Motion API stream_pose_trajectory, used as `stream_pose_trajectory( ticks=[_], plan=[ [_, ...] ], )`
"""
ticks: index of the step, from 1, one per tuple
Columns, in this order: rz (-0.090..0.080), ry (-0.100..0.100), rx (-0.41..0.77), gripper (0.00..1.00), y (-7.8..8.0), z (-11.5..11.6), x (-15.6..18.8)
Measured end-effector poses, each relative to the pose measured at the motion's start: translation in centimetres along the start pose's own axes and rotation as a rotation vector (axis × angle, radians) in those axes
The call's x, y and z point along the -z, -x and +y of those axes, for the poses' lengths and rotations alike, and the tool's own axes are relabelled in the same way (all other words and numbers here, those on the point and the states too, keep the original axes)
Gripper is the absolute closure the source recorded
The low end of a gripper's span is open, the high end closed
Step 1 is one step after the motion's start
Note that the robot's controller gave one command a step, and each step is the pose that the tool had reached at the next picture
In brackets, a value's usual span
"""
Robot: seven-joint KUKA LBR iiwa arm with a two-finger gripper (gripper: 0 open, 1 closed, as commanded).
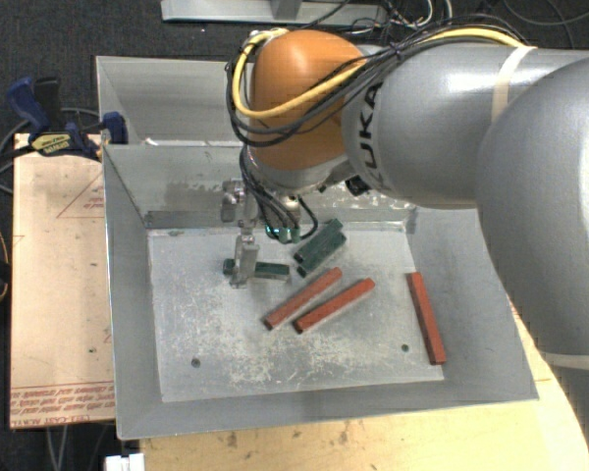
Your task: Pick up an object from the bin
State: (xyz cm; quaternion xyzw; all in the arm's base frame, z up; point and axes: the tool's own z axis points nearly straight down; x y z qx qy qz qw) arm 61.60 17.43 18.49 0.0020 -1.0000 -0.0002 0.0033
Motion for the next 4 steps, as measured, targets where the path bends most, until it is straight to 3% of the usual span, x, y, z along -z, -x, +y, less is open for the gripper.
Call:
stream_pose_trajectory(
  ticks=[1, 2, 3, 4],
  plan=[
    [-0.002, -0.003, 0.142, 0.0, 2.2, -6.8, -8.4],
    [-0.006, 0.0, 0.213, 0.0, 1.8, -4.4, -11.6],
    [-0.009, 0.001, 0.211, 1.0, 1.9, -4.5, -11.3],
    [-0.019, -0.002, 0.458, 1.0, 1.4, -5.5, 7.8]
  ],
)
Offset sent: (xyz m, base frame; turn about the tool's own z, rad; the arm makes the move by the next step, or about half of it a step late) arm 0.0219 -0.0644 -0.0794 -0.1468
